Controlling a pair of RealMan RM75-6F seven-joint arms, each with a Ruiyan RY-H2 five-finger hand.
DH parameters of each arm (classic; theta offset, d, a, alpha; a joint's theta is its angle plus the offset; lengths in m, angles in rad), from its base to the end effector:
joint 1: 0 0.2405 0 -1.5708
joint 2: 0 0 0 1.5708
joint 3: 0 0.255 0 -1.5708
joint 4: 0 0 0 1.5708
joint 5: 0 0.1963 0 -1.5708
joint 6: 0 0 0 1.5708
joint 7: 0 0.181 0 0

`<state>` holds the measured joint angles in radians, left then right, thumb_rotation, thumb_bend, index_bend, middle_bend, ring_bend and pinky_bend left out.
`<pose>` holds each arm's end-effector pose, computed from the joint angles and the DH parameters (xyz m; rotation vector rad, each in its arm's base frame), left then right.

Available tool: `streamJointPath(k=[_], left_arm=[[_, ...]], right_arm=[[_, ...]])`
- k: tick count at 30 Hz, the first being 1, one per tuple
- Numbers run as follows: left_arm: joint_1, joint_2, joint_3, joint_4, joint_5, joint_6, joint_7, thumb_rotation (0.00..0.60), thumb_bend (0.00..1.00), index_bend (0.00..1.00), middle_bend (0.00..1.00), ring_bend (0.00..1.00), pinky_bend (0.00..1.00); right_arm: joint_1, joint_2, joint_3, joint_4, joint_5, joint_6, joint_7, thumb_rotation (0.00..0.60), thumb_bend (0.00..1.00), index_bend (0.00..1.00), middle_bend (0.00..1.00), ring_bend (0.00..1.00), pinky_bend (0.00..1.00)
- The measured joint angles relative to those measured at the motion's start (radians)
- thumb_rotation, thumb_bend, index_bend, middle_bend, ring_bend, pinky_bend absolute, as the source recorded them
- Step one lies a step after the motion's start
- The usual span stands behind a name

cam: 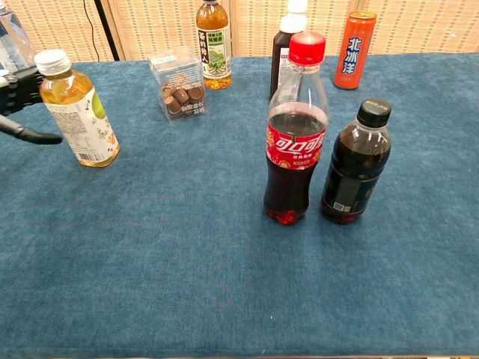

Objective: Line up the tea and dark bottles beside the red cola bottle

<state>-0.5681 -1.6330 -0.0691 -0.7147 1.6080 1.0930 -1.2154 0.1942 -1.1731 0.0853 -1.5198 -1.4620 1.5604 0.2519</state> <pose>-0.2864 0.3883 0.0359 -1.4162 -1.6231 -1.4290 -0.2885 -0.2565 0.1840 1.2750 -0.9288 1.2127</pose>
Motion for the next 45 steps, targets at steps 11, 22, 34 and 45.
streamJointPath(k=[11, 22, 34, 45], left_arm=[[-0.048, -0.157, -0.033, 0.143, -0.056, 0.001, -0.061, 0.6, 0.6, 0.4, 0.36, 0.34, 0.49], [-0.047, -0.174, -0.042, 0.125, -0.067, 0.082, -0.079, 0.6, 0.62, 0.51, 0.45, 0.43, 0.53], [-0.046, -0.065, 0.059, -0.182, 0.087, 0.246, -0.017, 0.6, 0.59, 0.51, 0.45, 0.43, 0.53], [-0.117, -0.156, 0.113, -0.351, 0.118, 0.111, 0.23, 0.6, 0.58, 0.51, 0.45, 0.43, 0.53]], right_arm=[[-0.007, 0.001, 0.012, 0.002, -0.017, -0.01, 0.02, 0.6, 0.0, 0.0, 0.0, 0.0, 0.0], [-0.012, -0.004, 0.023, 0.003, -0.021, -0.019, 0.019, 0.6, 0.0, 0.0, 0.0, 0.0, 0.0], [-0.018, -0.005, 0.038, 0.0, -0.022, -0.023, 0.019, 0.6, 0.0, 0.0, 0.0, 0.0, 0.0], [-0.022, -0.003, 0.05, 0.008, -0.014, -0.036, 0.029, 0.6, 0.0, 0.0, 0.0, 0.0, 0.0]])
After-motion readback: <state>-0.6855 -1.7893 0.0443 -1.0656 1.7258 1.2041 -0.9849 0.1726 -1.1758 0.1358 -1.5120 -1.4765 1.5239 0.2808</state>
